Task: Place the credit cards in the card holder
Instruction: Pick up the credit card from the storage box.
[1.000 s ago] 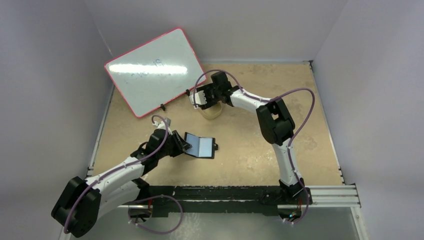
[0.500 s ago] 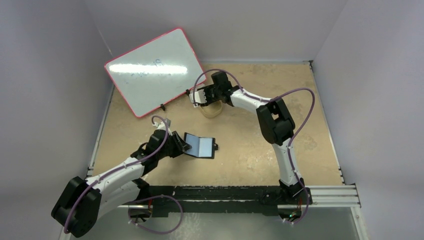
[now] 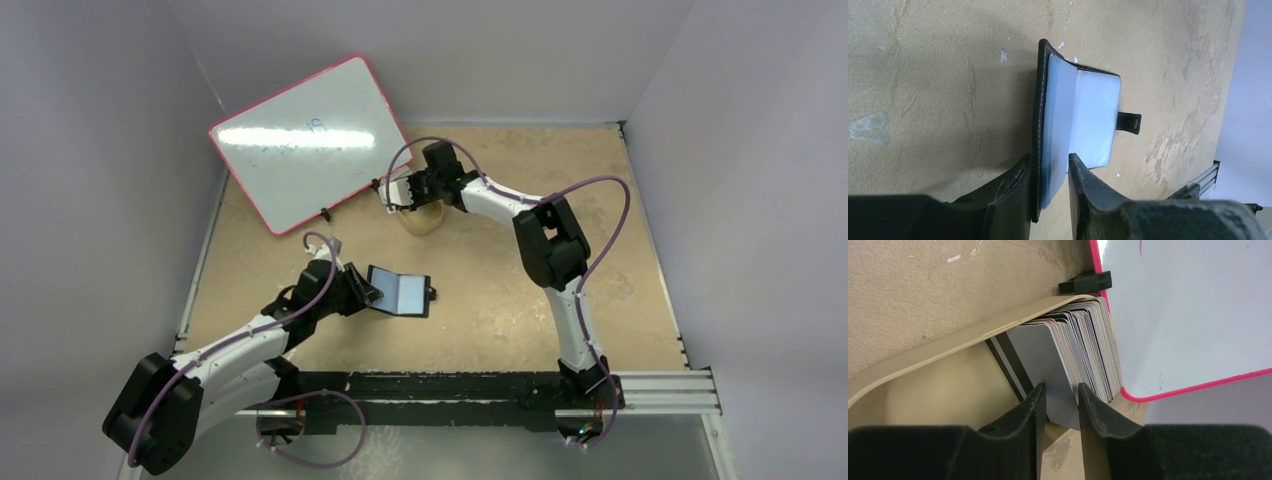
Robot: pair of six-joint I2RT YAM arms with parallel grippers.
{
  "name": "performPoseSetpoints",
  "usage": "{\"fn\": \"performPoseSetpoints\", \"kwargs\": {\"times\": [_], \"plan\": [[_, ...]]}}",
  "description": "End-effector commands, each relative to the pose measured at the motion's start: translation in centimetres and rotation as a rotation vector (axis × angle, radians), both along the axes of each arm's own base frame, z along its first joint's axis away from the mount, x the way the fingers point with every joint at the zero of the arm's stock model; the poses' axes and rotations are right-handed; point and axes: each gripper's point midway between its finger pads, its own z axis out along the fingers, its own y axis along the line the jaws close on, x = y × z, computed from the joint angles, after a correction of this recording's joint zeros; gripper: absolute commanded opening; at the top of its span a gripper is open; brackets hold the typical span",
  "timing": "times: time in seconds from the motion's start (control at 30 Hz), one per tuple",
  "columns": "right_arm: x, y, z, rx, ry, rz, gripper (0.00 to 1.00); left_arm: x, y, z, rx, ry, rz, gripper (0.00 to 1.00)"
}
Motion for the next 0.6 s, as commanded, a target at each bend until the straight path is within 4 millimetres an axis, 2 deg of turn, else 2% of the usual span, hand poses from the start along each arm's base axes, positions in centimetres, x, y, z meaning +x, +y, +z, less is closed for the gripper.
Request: {"fn": "performPoseSetpoints", "kwargs": {"times": [0.0, 0.3, 0.57], "plan": [[1.0, 1.5, 5.7, 0.084, -0.104, 0.028, 0.29, 0.5, -0.7, 1.1, -0.047, -0.049, -0.011, 0.29], [1.0, 0.9, 5.9, 0.07, -0.098, -0.001, 0.2, 0.3, -0.9, 1.2, -0.068, -0.054, -0.015, 0.29], [0.7, 0.3, 5.3, 0.039, -0.063, -0.018, 0.04, 0.3, -1.0, 1.3, -0.081, -0.056, -0.016, 0.29]]}}
